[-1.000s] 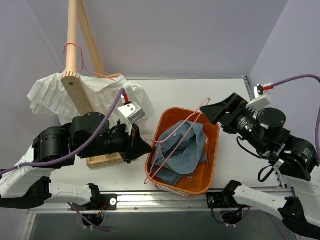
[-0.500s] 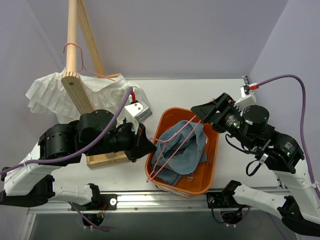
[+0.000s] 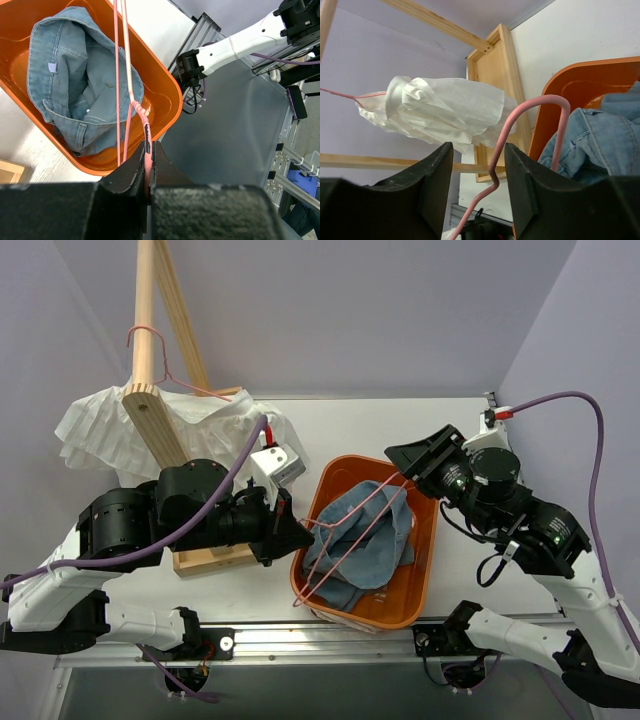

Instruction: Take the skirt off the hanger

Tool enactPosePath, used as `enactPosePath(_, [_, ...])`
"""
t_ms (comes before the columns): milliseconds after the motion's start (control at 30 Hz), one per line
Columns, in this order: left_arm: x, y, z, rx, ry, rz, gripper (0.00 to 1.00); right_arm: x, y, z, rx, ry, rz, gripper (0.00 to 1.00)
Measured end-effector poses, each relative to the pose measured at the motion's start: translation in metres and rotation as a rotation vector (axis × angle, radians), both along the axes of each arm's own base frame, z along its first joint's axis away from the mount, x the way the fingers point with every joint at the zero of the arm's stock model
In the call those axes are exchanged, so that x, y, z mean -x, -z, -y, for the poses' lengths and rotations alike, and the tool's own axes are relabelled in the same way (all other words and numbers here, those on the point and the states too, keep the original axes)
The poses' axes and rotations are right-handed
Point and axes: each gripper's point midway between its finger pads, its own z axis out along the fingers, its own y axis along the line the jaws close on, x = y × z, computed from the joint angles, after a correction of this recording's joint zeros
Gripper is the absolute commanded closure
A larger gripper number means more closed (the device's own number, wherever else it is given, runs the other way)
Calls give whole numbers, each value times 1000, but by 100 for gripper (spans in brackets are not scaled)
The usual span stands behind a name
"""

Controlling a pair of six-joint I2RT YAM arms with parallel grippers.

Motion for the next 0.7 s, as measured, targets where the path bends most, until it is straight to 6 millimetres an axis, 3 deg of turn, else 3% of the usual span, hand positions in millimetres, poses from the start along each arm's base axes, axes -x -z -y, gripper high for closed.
enactPosePath(67, [0, 0, 0, 0, 1, 0, 98, -3, 6, 0, 8, 11, -12, 77])
enactPosePath(100, [0, 0, -1, 1, 1, 1, 98, -3, 9, 0, 12, 14, -17, 88])
enactPosePath(167, [0, -1, -1, 4, 1, 3, 97, -5, 13, -2, 11, 18, -23, 100])
enactPosePath(333, [0, -5, -6, 12, 4, 23, 25, -6, 23, -3, 12, 20, -32, 100])
enactPosePath(367, [0, -6, -7, 17, 1, 24, 18, -6, 24, -2, 10, 21, -31, 100])
enactPosePath(400, [0, -8, -9, 26, -3, 24, 1, -5, 24, -2, 7, 21, -28, 100])
enactPosePath(433, [0, -10, -12, 34, -4, 33, 6, -4, 23, -1, 5, 21, -25, 100])
enactPosePath(700, [0, -33, -49, 174, -68, 67, 6, -5, 17, -1, -12, 20, -8, 100])
